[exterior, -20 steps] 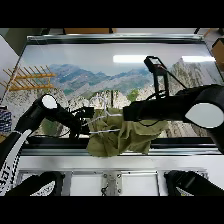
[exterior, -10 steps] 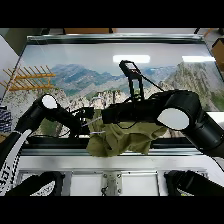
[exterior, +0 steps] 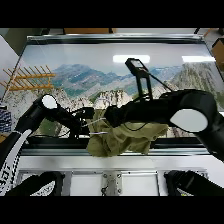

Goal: Fold the clothes and pants, and hang the long-sleeved shirts on hangers.

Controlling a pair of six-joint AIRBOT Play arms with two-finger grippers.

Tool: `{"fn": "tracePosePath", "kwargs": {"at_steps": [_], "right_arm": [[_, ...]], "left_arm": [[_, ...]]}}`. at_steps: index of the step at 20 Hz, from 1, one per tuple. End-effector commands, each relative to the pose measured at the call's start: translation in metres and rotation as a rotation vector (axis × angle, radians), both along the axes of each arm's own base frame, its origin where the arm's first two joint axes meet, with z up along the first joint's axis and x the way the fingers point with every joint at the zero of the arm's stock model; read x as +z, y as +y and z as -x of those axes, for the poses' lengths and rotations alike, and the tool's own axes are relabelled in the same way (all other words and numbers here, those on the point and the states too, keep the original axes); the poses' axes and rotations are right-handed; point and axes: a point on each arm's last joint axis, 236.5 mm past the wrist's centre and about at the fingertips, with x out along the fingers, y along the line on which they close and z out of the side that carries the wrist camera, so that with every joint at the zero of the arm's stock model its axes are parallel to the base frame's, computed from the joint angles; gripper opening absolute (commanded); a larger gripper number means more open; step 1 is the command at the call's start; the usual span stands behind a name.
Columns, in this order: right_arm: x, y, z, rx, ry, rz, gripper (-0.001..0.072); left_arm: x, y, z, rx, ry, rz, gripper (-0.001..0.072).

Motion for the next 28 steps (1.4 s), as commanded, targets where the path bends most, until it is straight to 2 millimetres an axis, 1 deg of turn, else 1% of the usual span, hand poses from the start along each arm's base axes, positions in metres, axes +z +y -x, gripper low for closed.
{"fn": "tracePosePath", "kwargs": {"at_steps": [1,3,4,6,8,10,12,13,14,16,19,21,22,24,25,26,27,28], "right_arm": [[0.005,-0.035,0.012,0.027,0.018,0.048,0.0544],[0.010,-0.044,0.017,0.075,0.041,0.020,0.0544],[0.012,-0.047,0.015,0.089,0.042,0.003,0.0544],[0.017,-0.055,0.006,0.103,0.015,-0.016,0.0544],[0.020,-0.065,-0.004,0.134,-0.052,-0.001,0.0543],[0.019,-0.076,-0.011,0.109,-0.057,0.009,0.0543],[0.020,-0.088,-0.017,0.189,-0.167,0.066,0.0541],[0.020,-0.094,-0.015,0.253,-0.218,0.099,0.0541],[0.015,-0.107,-0.015,0.280,-0.243,0.132,0.0540],[0.004,-0.131,-0.016,0.283,-0.268,0.144,0.0536],[-0.012,-0.159,-0.017,0.212,-0.308,0.015,0.0536],[-0.012,-0.179,-0.025,0.128,-0.378,-0.102,0.0536],[-0.015,-0.193,-0.031,0.089,-0.428,-0.124,0.0536],[-0.041,-0.224,-0.037,0.061,-0.474,-0.045,0.0537],[-0.049,-0.234,-0.038,0.027,-0.461,-0.042,0.0537],[-0.051,-0.237,-0.038,0.001,-0.450,-0.075,0.0536],[-0.051,-0.234,-0.036,0.017,-0.469,-0.112,0.0535],[-0.048,-0.226,-0.031,0.062,-0.501,-0.168,0.0535]], "left_arm": [[0.000,0.000,0.000,0.000,0.001,0.000,0.0010],[0.000,0.000,0.000,0.000,0.000,-0.001,0.0010],[0.000,0.000,0.000,0.000,0.001,-0.001,0.0010],[0.000,0.000,0.000,0.000,0.001,-0.001,0.0010],[0.000,0.000,0.000,0.000,0.001,0.000,0.0010],[0.000,0.000,0.000,0.000,0.000,-0.001,0.0010],[0.000,0.000,0.000,0.000,0.001,-0.001,0.0010],[0.000,0.000,0.000,0.000,0.001,-0.001,0.0010],[0.000,0.000,0.000,0.000,0.001,-0.001,0.0010],[0.000,0.000,0.000,0.000,0.001,-0.001,0.0010],[0.000,0.000,0.000,0.000,0.001,0.000,0.0010],[0.000,0.000,0.002,-0.004,0.007,-0.001,0.0010],[0.000,0.000,0.003,-0.006,0.009,-0.001,0.0010],[0.001,0.001,0.005,-0.011,0.017,-0.001,0.0010],[0.001,0.001,0.005,-0.013,0.020,-0.001,0.0010],[0.001,0.001,0.005,-0.013,0.020,-0.001,0.0010],[0.001,0.001,0.005,-0.013,0.019,-0.002,0.0010],[0.001,0.001,0.005,-0.013,0.019,-0.002,0.0010]]}}
